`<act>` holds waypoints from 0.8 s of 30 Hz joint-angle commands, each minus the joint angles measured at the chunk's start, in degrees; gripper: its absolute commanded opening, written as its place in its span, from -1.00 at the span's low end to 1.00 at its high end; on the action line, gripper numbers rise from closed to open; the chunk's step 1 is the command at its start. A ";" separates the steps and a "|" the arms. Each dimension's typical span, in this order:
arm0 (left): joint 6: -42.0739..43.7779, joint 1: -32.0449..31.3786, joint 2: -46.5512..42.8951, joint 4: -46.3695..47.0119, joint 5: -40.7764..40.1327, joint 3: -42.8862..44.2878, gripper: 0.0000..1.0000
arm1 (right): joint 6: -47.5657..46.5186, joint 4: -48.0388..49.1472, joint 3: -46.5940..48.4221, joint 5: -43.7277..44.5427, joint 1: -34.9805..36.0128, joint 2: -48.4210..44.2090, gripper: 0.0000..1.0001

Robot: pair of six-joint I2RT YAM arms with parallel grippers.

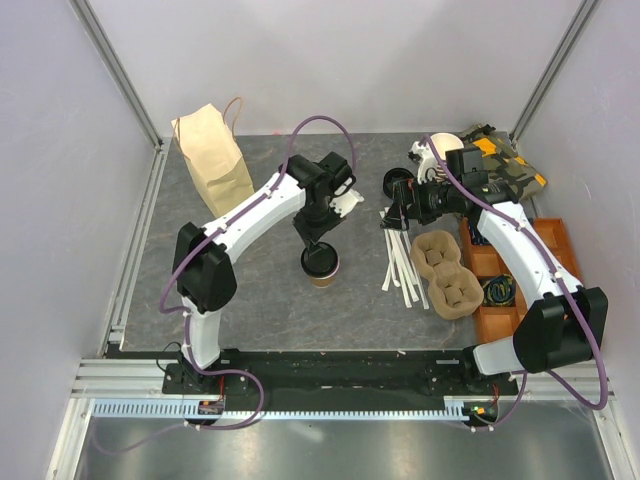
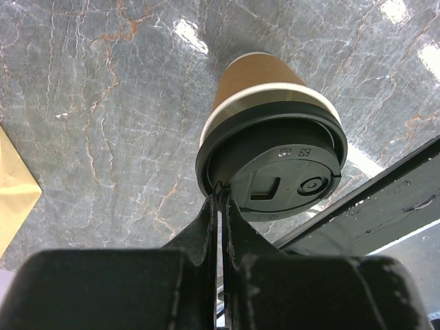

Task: Pack the takeout coffee

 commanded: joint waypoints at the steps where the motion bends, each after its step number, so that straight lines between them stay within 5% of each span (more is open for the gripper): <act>1: -0.85 -0.27 0.65 -0.12 -0.18 2.32 -0.96 | -1.18 0.12 0.39 -0.07 -0.24 -1.52 0.96; 10: -0.24 -0.27 1.79 0.32 0.26 2.58 -0.86 | -1.97 -0.50 0.39 -0.42 -0.24 -1.78 0.96; 24: -0.06 -0.27 1.18 -2.41 2.19 8.99 -0.20 | -3.20 -1.82 1.79 -2.26 -0.24 -1.34 0.96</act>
